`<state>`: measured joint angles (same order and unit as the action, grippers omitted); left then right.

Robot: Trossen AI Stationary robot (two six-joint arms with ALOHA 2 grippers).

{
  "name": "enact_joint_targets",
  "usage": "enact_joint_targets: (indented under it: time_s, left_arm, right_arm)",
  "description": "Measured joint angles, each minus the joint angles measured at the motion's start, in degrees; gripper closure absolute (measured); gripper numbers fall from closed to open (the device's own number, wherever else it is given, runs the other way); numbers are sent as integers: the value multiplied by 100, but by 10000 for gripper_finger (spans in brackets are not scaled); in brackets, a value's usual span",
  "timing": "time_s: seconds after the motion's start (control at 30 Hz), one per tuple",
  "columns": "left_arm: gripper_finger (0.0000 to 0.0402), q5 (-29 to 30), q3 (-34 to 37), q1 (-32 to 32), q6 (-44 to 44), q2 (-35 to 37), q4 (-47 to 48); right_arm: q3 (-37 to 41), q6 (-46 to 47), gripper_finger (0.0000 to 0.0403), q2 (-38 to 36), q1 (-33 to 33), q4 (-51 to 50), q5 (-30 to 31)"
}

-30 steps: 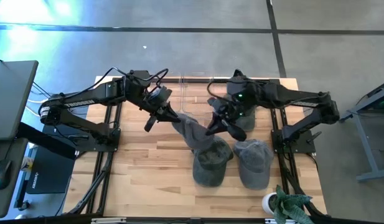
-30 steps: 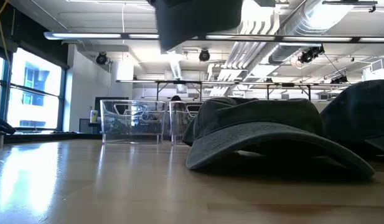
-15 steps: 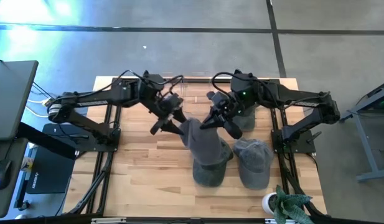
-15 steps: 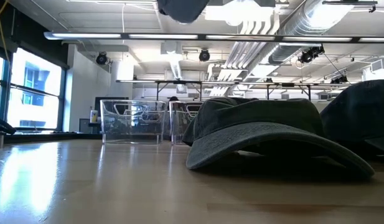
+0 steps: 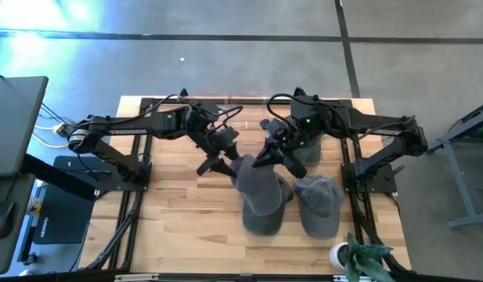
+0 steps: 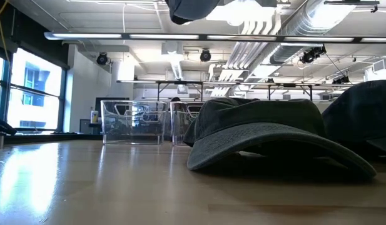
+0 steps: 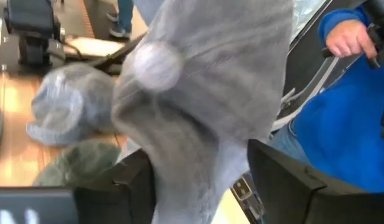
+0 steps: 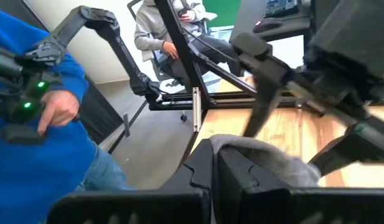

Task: Pick & Place hat
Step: Put the left gray cap into the left transparent bin

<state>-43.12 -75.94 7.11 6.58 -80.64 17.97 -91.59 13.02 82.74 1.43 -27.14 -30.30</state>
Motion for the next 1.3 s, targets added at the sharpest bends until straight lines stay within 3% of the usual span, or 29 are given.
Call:
enact_joint_targets:
  time_s: [0.3,0.57,0.83,0.97,1.2,1.3]
  left_arm:
    - [387,-135,-7,2,-184,476,205]
    - [396,-646,-28,0,313,920,-1180]
    - [398,-607,-17,-2,503,1076,-1396]
    - [400,-606,-17,-2,616,1076,-1399]
    - [401,-539,-17,-2,617,1015,-1378]
    - [401,-424,-17,-2,585,1021,-1325]
  right_arm:
    - [4,113,402,-356,0,-451,-11]
    - [131,54,402,-552,-220,-624,-185]
    - [216,439,372,-442,-245,173,-108]
    - [216,1034,321,-442,52,404,-467]
    - [212,1101,186,-130,381,844,-778]
    - [214,1251,138,158,429,1275,-1296]
